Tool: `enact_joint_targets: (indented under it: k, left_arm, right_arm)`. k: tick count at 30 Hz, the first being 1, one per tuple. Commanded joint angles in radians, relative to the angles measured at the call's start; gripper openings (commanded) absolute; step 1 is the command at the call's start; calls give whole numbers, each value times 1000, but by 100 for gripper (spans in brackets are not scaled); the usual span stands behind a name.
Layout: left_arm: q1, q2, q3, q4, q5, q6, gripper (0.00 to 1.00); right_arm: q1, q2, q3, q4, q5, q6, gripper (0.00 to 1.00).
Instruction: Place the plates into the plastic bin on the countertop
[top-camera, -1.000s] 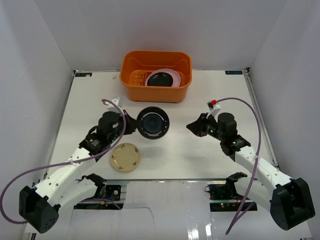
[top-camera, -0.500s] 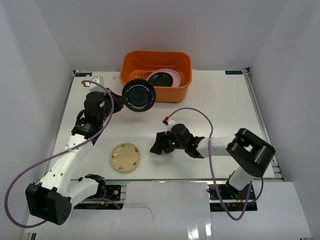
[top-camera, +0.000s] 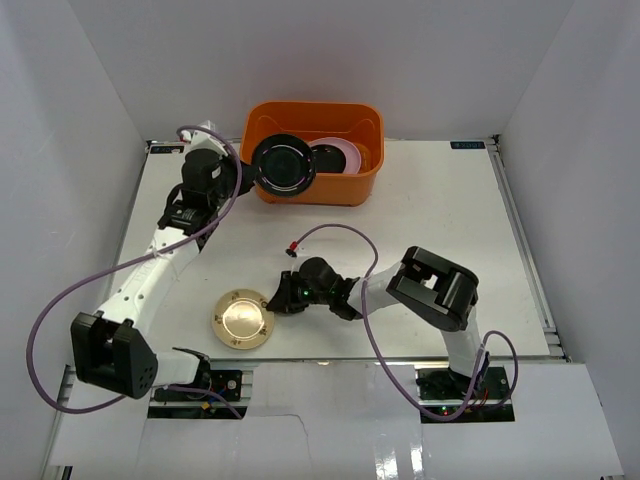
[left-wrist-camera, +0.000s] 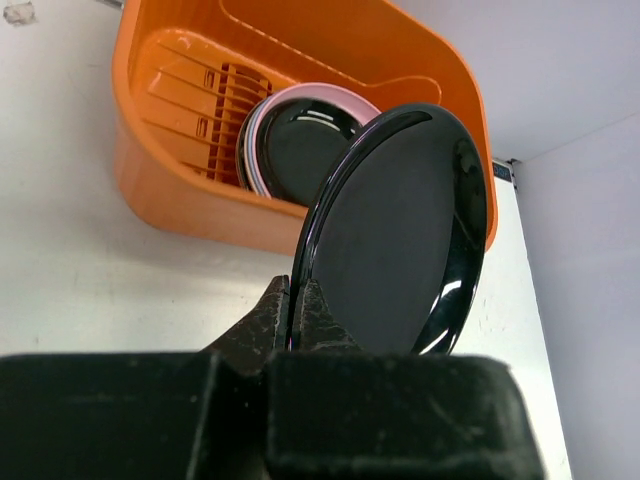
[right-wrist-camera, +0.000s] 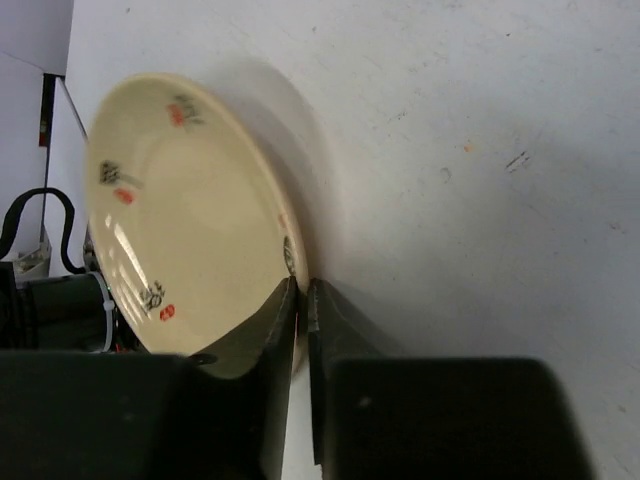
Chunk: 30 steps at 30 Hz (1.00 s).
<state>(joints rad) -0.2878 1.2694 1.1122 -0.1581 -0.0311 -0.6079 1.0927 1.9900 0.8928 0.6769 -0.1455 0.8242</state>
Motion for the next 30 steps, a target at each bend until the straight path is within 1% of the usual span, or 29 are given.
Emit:
enact_joint_targets:
  k: [1,2,3,5,6,7,8,9,10,11,12,13,14,16,17,19,20,21,23,24,26,27,28,29,30]
  left_arm:
    - [7,60,95,48,-15,17,0]
    - [6,82,113,46,-18,23,0]
    - [7,100,151,45,-20,25,0]
    - [6,169,190,49,-24,31,0]
    - [7,194,208,51,-30,34,0]
    - [7,247,251,58,-36,37,0]
    - [7,275,271,61,-39,42,0]
    - [7,304,294,65,-43,48,0]
    - [6,333,340,68,-46,53,0]
    - [6,399,366,69,-47,57,0]
    - [6,433,395,66,-47,63,0]
    - [6,468,452,62,-47,71,0]
    - [6,537,481,60,-38,74,0]
    - [4,599,535,55,-33,85,0]
    - [4,660,593,51,-27,89,0]
    - [3,721,658,35,-23,96,0]
    - [3,752,725,17,-13,96,0]
    - [3,810,757,6,-10,96,0]
    - [-2,863,817,-24,-4,92,0]
    - [-4,889,875,-34,3,92,0]
    - [-8,950,919,-53,5,92,0]
    - [-10,965,946,-58,7,91,2]
    - [-10,984,952,-58,10,89,9]
    - [-10,989,954,-58,11,89,13]
    - [-10,992,951,-58,4,89,20]
  right_arm:
    - [4,-14,-36,39,33,15,8]
    - [3,-38,-60,47,44,4,8]
    - [-5,-96,-83,65,46,-9,8]
    - [-14,-169,-172,87,38,-54,8]
    - [-23,-247,-198,89,38,-68,8]
    - [-27,-287,-251,87,37,-89,8]
    - [-33,-328,-276,84,32,-99,8]
    - [-42,-409,-299,81,29,-109,8]
    - [-45,-448,-319,72,27,-121,8]
    - [-48,-488,-348,37,32,-152,8]
    - [-56,-563,-360,14,38,-169,8]
    - [-59,-598,-371,-9,44,-184,8]
    - [-66,-665,-391,-49,56,-210,8]
    - [-88,-726,-406,-86,63,-235,8]
    - [-105,-781,-416,-121,64,-255,8]
    - [-119,-833,-425,-157,76,-273,8]
    - [-125,-883,-430,-187,90,-280,8]
    - [-135,-907,-439,-200,95,-289,8]
    - [-154,-950,-442,-223,95,-290,8]
    - [-171,-988,-442,-246,95,-293,8]
    - [-192,-1029,-434,-270,104,-304,8]
    - [-218,-1039,-428,-281,107,-307,8]
    - [-237,-1046,-414,-305,109,-316,8]
    - [-281,-1060,-404,-322,113,-323,8]
    - [-312,-1068,-393,-351,118,-327,8]
